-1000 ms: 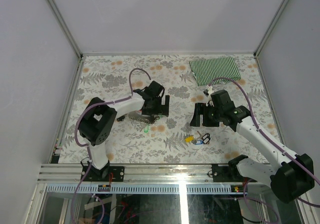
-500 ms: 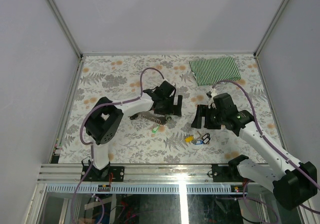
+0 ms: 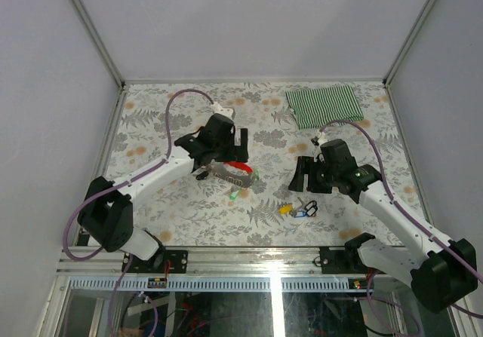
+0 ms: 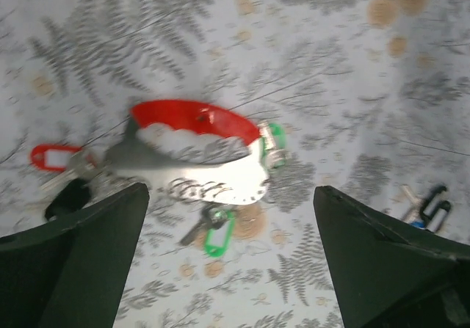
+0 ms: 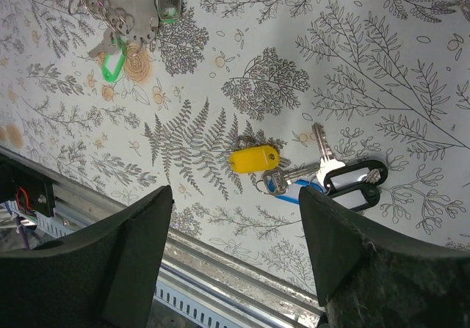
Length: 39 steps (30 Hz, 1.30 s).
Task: Put the keys on the keyring
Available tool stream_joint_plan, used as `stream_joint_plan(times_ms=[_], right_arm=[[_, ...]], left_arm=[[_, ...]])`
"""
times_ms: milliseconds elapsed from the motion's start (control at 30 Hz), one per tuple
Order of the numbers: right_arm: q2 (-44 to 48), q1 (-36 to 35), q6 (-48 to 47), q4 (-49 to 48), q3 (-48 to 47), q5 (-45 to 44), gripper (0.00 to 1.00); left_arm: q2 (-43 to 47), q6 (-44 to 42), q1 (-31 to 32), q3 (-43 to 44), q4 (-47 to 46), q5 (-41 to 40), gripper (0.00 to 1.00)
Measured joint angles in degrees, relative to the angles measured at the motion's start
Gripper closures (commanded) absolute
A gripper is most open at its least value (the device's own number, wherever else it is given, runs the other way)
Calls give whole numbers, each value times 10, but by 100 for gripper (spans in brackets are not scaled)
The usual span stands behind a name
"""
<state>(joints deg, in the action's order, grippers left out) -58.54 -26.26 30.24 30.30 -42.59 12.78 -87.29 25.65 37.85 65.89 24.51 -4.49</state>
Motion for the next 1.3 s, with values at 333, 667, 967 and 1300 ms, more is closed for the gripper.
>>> stream_joint_plan(times_ms=[333,667,967,1300], right_arm=[[-22,0,-2,-7,0,8,26],[-24,0,-2,-11,0,19,26],[-24,0,-2,-14,0,27,26],[-24,0,-3,-15,0,33,26]], left_arm=[[27,7,-52,-103,31,5,37],[16,-3,18,-104,21,11,52],[-28,-7,29,-102,12,14,47],[-86,-20,17,12,24,-22,49]])
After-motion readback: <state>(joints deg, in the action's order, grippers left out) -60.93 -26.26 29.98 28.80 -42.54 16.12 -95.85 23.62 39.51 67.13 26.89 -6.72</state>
